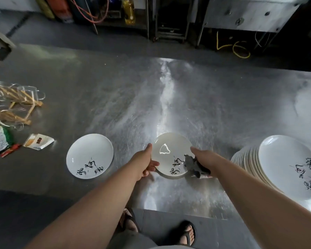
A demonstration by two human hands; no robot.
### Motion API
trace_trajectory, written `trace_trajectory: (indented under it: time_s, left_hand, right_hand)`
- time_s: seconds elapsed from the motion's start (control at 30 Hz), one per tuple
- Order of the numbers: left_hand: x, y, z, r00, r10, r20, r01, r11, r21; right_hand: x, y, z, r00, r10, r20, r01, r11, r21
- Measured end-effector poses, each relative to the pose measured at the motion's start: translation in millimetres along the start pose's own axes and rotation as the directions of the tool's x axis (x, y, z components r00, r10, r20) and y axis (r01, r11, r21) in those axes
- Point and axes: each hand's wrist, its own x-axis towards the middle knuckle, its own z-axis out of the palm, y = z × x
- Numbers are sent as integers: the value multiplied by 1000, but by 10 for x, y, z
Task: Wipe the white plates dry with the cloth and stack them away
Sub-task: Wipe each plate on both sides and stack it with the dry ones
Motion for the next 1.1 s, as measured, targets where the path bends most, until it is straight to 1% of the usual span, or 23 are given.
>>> trace_trajectory:
  time_s: [0.03, 0.07, 0.1, 0.13, 0.2, 0.23, 0.3, 0.33, 0.43, 0.5, 0.57, 0.6, 0.63, 0.7, 0.77, 0.8, 0.83, 0.87, 0.93, 1.0, 1.03, 1.07, 1.1]
  left_hand:
    - [-22, 47, -26, 998, -38, 49, 42, 997, -66]
    - [-87, 119, -41, 996, -46, 78, 54, 992, -111]
    - [-71, 139, -63, 992, -35, 118, 58, 979, -193]
    - [-100, 187, -75, 993, -17, 118, 50, 958, -282]
    - [-201, 265, -86, 992, 40, 119, 20, 883, -469]
    - [-299, 308, -92, 990, 81, 113, -10, 852, -523]
    - [-405, 362, -119, 981, 172, 86, -101, 840, -533]
    - [-460, 383, -135, 971, 220, 99, -137, 842, -522]
    - [-685, 480, -215, 928, 313, 199, -169, 834, -525]
    - [-861, 529, -265, 898, 368, 241, -212, 842, -497]
    - [-1008, 574, -292, 878, 416, 236, -256, 825, -503]
    - [-1052, 584, -297, 863, 445, 240, -276, 813, -513]
    - [-1114, 605, -292, 849, 469, 242, -292, 799, -526]
    - [-1239, 652, -271, 832, 506, 228, -319, 772, -550]
    - [-1330, 701, -226, 819, 533, 210, -352, 758, -549]
    - [-1366, 728, -200, 815, 545, 198, -373, 754, -541]
    - [-1412, 759, -166, 810, 556, 185, -390, 747, -538]
    - [-1438, 784, -139, 803, 569, 178, -404, 739, -539]
    - [-1538, 831, -99, 784, 595, 178, -427, 724, -543]
    - [-1611, 857, -97, 766, 614, 191, -440, 717, -541]
    - [-1646, 867, -103, 761, 619, 195, -441, 714, -543]
    - [-1669, 881, -111, 763, 617, 193, -439, 713, -546]
    - [-1686, 898, -122, 767, 614, 185, -437, 712, -550]
  right_hand:
    - [-48, 8, 56, 1000, 9, 8, -10, 996, 85]
    - [-111, -21, 113, 1000, -6, -9, 7, 985, 171]
    - [-156, -38, 156, 1000, -24, -15, 27, 977, 211]
    - [-195, -36, 174, 996, -71, -61, 82, 975, 207]
    - [-273, 17, 193, 956, -184, -226, 222, 963, 155]
    - [-313, 31, 189, 939, -238, -249, 289, 938, 192]
    - [-430, 17, 192, 917, -308, -254, 360, 914, 190]
    - [-528, -21, 188, 898, -351, -267, 393, 912, 123]
    - [-735, -97, 122, 843, -442, -306, 445, 893, -64]
    - [-834, -153, 64, 825, -436, -360, 440, 895, -75]
    - [-975, -232, 19, 781, -457, -426, 483, 874, -53]
    - [-1055, -274, 5, 752, -479, -453, 515, 856, -50]
    - [-1131, -319, -2, 706, -520, -482, 554, 828, -82]
    - [-1272, -410, 13, 572, -637, -517, 639, 741, -206]
    - [-1414, -491, 94, 400, -795, -456, 736, 575, -357]
    - [-1470, -504, 153, 314, -872, -376, 767, 466, -440]
    - [-1501, -494, 218, 246, -931, -268, 774, 355, -525]
    - [-1520, -468, 288, 207, -966, -152, 754, 257, -605]
    - [-1497, -386, 383, 173, -984, 35, 672, 92, -735]
    - [-1457, -358, 372, 138, -982, 130, 552, -33, -833]
    - [-1466, -398, 326, 135, -981, 137, 485, -55, -873]
    - [-1480, -464, 258, 156, -981, 115, 431, -37, -902]
    - [-1508, -548, 182, 191, -979, 76, 398, 7, -918]
